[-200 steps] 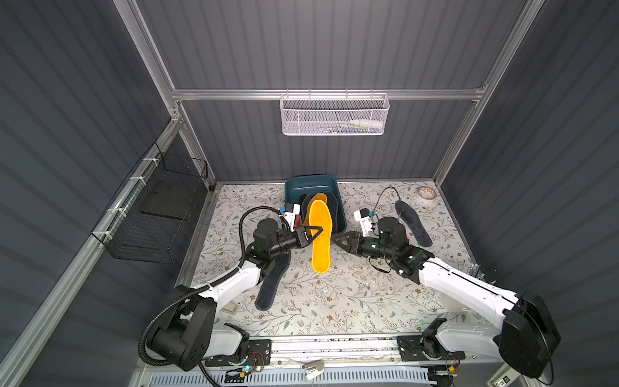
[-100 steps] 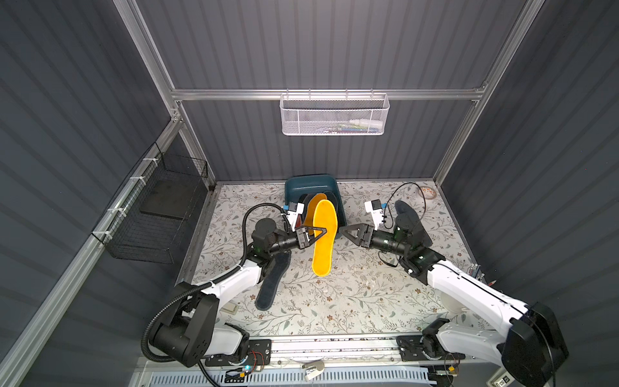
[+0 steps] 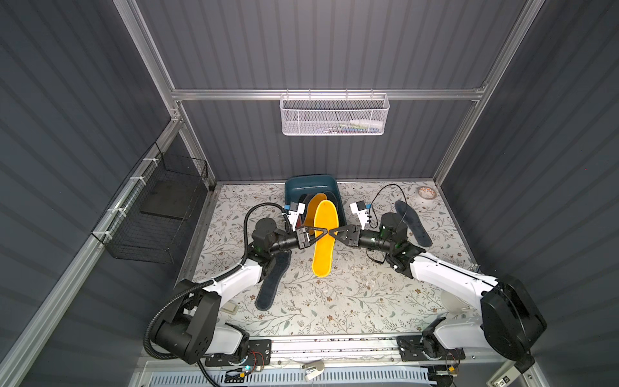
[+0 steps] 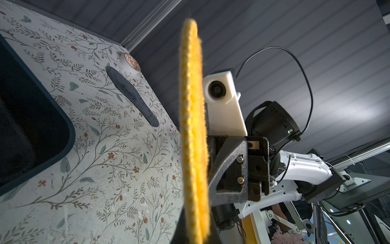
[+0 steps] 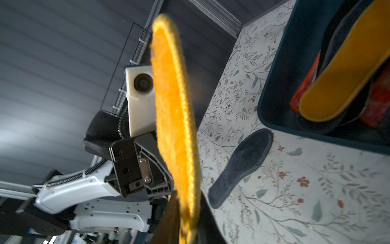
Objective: Put the insoles into the storage box
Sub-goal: Pick up the insole from the center of the board, then place the insole in the storage box.
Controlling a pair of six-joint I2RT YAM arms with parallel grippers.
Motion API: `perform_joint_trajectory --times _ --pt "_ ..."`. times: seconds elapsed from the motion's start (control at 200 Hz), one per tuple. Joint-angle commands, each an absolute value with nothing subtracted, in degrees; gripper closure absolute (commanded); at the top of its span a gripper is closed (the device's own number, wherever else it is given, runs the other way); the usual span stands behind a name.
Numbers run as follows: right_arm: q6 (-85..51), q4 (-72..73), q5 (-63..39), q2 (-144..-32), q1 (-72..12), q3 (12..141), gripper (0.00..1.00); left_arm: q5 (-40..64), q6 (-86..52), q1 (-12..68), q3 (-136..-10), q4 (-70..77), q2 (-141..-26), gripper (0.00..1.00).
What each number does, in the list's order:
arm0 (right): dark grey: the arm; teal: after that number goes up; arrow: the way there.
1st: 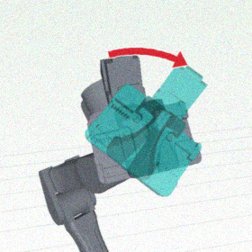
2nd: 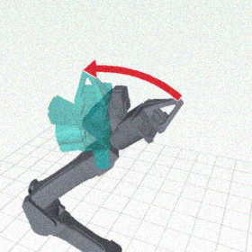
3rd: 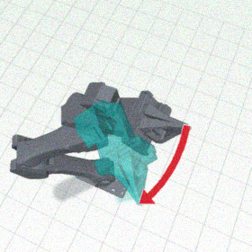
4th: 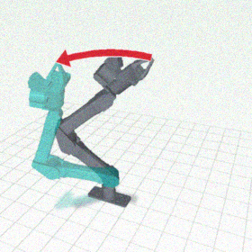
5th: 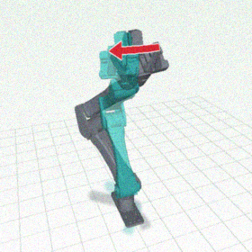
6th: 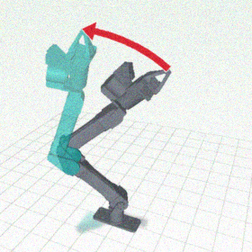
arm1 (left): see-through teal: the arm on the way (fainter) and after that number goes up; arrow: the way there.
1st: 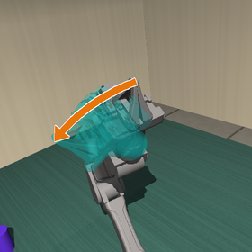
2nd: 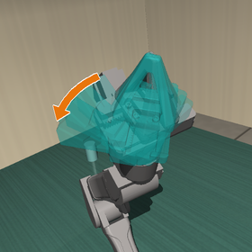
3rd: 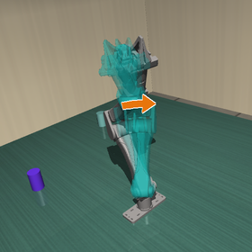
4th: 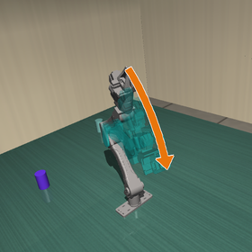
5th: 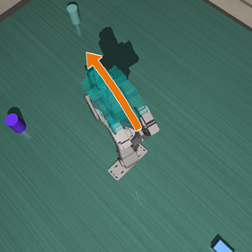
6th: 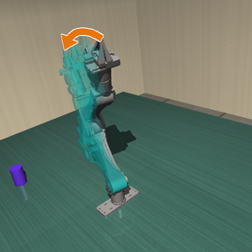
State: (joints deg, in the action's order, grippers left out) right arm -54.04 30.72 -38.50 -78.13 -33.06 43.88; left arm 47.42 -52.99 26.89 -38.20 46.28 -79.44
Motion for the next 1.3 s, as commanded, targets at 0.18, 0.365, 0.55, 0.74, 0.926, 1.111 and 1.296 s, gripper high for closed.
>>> perform_joint_trajectory --times 0.18,0.365,0.55,0.74,0.926,1.111,1.296 --pt "-50.1 24.2 -35.6 -76.7 -32.6 47.8 1.0 46.3 -49.9 26.6 -40.2 41.8 -78.0 0.1" --pt "-44.1 11.3 -33.6 -75.8 -29.0 53.4 1.0 38.4 -40.5 26.6 -41.9 24.0 -70.6 0.0" --pt "-35.8 -3.3 -31.4 -79.6 -25.1 62.5 1.0 14.6 -30.0 26.6 -44.5 -3.1 -60.2 0.0" --pt "-30.2 -10.0 -32.9 -89.1 -20.6 72.1 1.0 -3.0 -27.5 26.6 -44.0 -16.0 -52.6 0.0" --pt "-25.0 -15.7 -33.5 -99.9 -18.8 83.4 1.0 -5.5 -30.0 26.6 -41.2 -18.2 -47.6 0.0" --pt "-23.4 -19.1 -35.0 -110.0 -17.6 94.1 1.0 -6.0 -30.6 26.6 -40.8 -20.6 -46.0 0.0" --pt "-22.8 -21.9 -36.3 -118.0 -17.5 102.8 1.0 -6.7 -30.0 26.6 -41.4 -21.7 -45.6 0.0"
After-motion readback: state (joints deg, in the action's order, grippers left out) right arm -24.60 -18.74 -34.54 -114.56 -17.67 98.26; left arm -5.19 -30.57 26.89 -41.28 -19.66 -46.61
